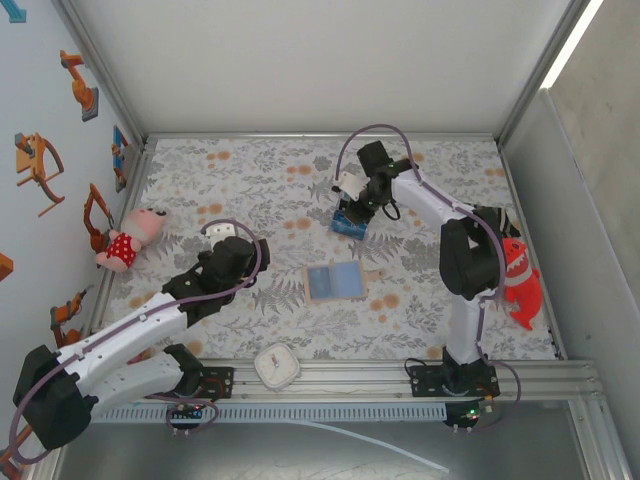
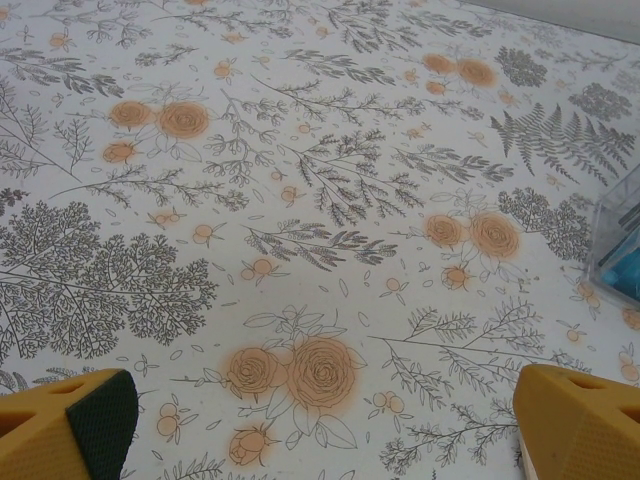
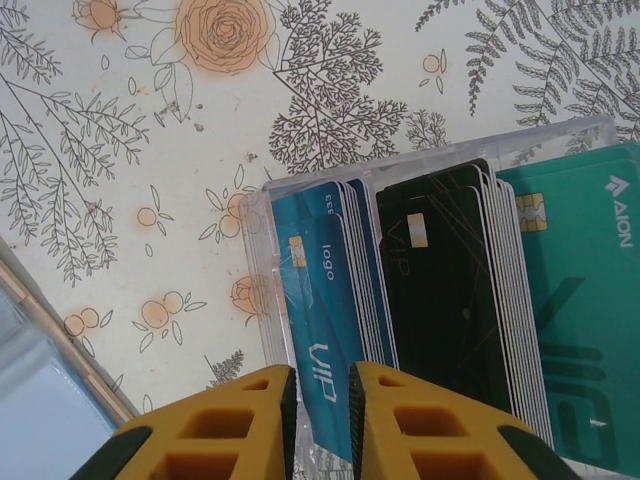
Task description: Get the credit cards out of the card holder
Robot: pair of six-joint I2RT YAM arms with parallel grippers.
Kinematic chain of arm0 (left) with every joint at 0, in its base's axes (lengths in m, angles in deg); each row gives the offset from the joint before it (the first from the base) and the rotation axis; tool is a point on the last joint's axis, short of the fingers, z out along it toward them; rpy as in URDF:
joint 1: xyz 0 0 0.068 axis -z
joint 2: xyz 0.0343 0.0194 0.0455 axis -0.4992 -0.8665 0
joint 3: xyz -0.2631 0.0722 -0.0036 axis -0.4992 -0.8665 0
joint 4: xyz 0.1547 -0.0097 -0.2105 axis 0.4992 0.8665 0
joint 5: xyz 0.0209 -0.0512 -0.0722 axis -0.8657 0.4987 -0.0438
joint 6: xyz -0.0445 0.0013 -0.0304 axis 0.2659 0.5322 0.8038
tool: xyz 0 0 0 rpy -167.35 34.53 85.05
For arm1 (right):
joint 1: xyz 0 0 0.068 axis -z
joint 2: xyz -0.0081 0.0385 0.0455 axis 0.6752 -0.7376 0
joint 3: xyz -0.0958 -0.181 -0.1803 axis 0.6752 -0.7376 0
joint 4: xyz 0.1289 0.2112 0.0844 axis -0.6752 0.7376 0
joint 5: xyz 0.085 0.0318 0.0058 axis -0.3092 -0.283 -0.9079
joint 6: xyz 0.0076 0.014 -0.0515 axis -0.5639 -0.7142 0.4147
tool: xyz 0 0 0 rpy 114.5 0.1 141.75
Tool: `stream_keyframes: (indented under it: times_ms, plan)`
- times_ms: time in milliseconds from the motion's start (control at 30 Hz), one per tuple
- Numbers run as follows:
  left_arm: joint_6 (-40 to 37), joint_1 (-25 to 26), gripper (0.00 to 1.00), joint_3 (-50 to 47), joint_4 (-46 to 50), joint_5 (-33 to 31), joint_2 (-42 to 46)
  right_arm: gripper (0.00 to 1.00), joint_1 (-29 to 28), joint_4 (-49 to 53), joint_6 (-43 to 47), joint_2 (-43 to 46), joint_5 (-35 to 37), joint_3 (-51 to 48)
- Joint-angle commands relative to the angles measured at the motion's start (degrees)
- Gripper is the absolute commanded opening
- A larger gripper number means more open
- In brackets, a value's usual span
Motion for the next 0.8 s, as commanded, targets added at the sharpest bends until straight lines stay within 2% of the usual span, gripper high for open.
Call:
stream_keyframes:
  times_ms: [0,100,300,333,433,467,633,667,767]
  plan:
    - [-0.45,-0.38,0.97,1.85,-0.61,0.17,-0.22,0.22,0.32,1.23,-4.98,1.0,1.58,1.86]
    - [-0.36,-0.43,0.97,1.77,-0.78,0.17,-0.26,0.23,0.06,1.01,-12.19,3.1,3.33,0.94]
    - [-0.47,-0.6,0.97,1.89,-1.18,0.17,-0.41,0.24,-2.24,-4.62,-23.92,12.18,4.84,-8.61]
    - [-0.51,-0.64,0.97,1.85,-1.34,0.12,-0.53,0.31,-3.09,-5.75,-25.35,13.95,5.78,-10.64]
    - [-0.3,-0.77,0.97,1.85,-1.57,-0.02,-0.64,0.33,-5.96,-8.09,-29.08,17.82,7.55,-15.31]
    - [-0.05,-0.78,0.97,1.82,-1.57,-0.13,-0.64,0.39,-7.15,-8.56,-30.44,19.05,8.36,-16.79]
    - [1.76,-1.16,0.97,1.42,-1.14,-1.43,-0.27,0.42,-13.7,-10.66,-37.04,22.49,11.35,-22.7]
    - [2.43,-1.25,0.97,1.28,-0.81,-1.99,-0.03,0.73,-15.37,-10.62,-38.26,22.69,12.72,-23.57]
    - [5.08,-1.68,0.97,1.11,0.89,-3.83,0.48,0.73,-20.44,-9.94,-41.56,22.48,17.38,-24.99]
